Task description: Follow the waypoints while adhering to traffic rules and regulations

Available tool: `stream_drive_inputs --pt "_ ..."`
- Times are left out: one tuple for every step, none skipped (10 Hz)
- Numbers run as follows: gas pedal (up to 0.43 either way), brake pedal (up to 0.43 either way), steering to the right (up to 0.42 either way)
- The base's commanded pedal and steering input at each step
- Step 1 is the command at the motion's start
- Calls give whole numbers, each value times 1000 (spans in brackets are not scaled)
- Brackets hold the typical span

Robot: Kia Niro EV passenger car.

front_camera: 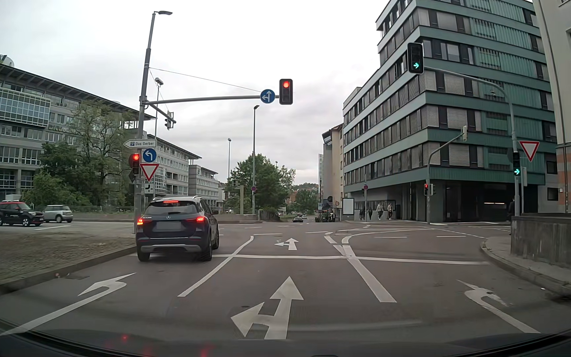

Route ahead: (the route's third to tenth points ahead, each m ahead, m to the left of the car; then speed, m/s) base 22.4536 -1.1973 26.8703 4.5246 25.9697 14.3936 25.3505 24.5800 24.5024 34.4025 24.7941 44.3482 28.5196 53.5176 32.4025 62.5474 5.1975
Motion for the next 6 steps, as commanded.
stream_drive_inputs --pt "0 244 0" --pt "0 244 0" --pt "0 250 0" --pt "0 250 1" --pt "0 250 4" --pt "0 250 4"
